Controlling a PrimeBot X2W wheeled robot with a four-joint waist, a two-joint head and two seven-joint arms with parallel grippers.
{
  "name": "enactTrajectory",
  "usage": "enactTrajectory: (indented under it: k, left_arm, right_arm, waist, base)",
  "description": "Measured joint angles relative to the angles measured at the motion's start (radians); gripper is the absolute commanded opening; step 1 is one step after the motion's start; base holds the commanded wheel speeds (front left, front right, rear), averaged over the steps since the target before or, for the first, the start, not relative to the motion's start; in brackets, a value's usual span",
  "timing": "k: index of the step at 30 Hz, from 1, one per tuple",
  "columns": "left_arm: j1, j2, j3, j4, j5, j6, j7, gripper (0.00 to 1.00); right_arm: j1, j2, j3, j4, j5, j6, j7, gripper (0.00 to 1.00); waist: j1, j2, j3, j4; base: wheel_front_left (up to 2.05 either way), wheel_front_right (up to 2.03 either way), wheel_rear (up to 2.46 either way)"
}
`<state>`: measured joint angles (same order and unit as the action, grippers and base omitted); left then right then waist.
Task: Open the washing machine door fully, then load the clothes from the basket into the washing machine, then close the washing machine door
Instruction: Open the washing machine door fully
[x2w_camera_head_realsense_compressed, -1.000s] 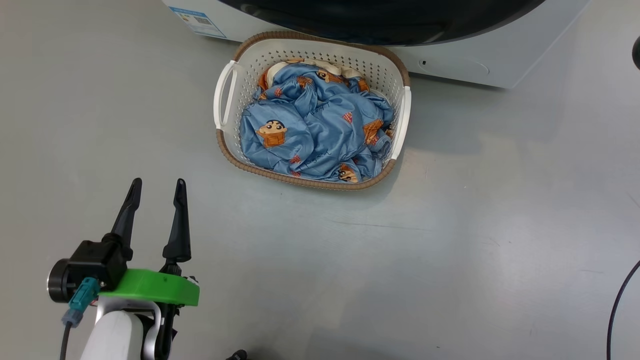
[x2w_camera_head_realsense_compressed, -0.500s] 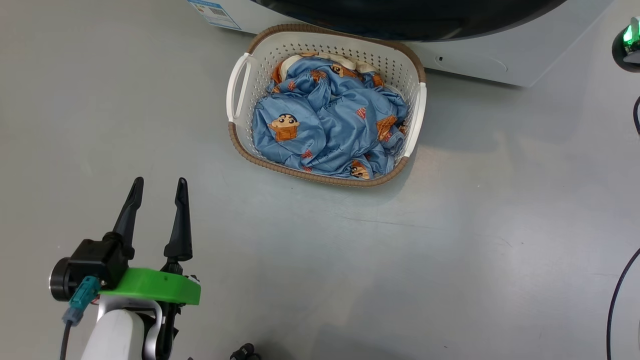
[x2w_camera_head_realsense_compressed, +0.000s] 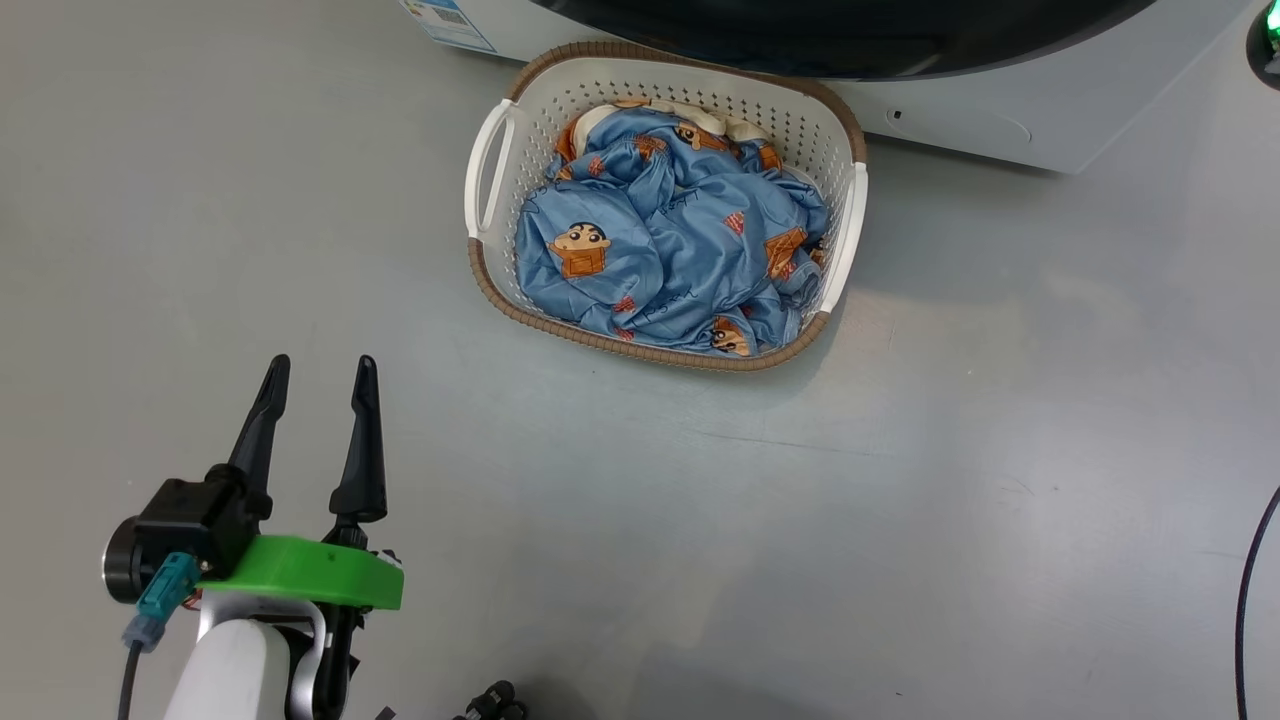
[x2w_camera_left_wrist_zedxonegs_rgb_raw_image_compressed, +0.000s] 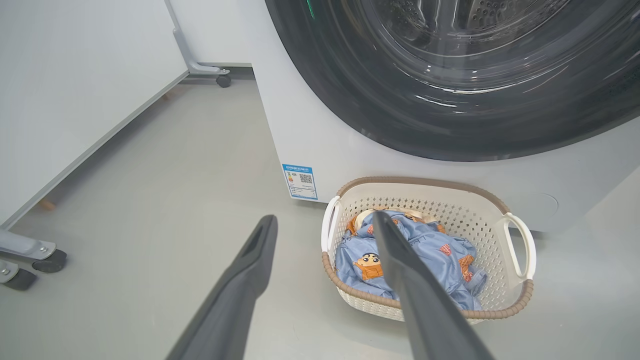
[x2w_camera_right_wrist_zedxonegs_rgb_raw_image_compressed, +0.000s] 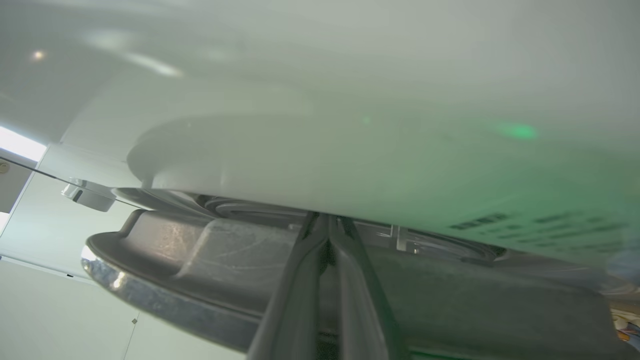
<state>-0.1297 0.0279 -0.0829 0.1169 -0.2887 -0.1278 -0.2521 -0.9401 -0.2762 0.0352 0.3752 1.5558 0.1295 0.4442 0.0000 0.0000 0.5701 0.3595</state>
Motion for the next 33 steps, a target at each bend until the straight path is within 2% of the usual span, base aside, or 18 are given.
enactTrajectory:
  k: [33]
  left_arm:
    - [-0.014, -0.001, 0.012, -0.002, -0.010, 0.000, 0.000, 1.00]
  right_arm:
    - [-0.017, 0.007, 0.052, 0.014, 0.005, 0.000, 0.076, 0.00]
  waist:
    - [0.0000, 0.0000, 0.005, -0.036]
  base:
    - [0.00, 0.00, 0.00]
